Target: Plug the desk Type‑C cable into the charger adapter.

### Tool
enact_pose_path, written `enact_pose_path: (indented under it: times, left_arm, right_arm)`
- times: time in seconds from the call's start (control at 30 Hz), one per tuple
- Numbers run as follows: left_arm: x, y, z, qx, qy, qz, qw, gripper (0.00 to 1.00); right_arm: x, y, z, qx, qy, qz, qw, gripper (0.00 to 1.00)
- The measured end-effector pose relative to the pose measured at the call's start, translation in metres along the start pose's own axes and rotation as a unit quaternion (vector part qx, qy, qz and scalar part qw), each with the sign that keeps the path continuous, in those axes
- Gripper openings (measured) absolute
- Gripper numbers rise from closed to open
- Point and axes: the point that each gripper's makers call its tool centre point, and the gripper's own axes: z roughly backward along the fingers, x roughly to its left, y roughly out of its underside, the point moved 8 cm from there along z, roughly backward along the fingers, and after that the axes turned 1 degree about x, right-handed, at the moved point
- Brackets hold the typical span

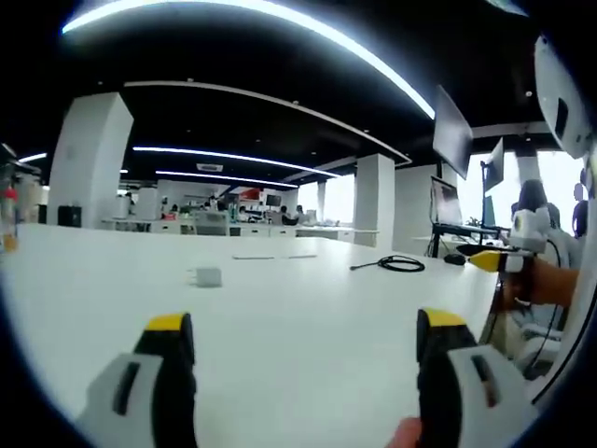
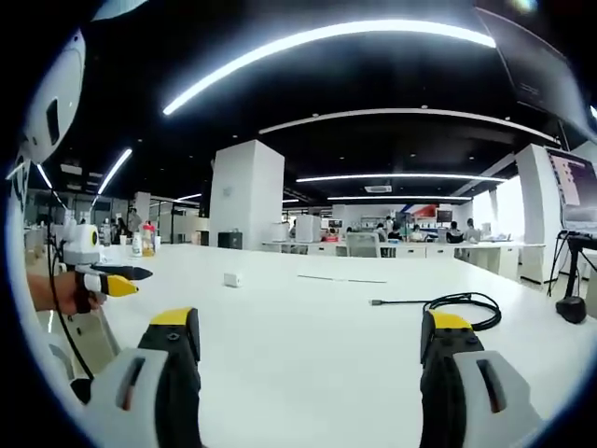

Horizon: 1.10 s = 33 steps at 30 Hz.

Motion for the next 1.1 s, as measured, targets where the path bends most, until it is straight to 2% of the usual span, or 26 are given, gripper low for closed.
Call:
enact_pose_path:
  times: [0.73, 1.1]
  left_arm:
    - [-0.007, -0.009, 0.014, -0.016, -0.013, -0.007, 0.9998, 1.00]
    - [-0.003, -0.012, 0.019, -0.040, -0.023, 0.008, 0.9989, 1.00]
  right_arm:
    - [-0.004, 0.000, 0.016, -0.009, 0.015, 0.003, 0.9998, 1.00]
    - [-0.004, -0.002, 0.017, -0.013, 0.019, 0.014, 0.9996, 1.00]
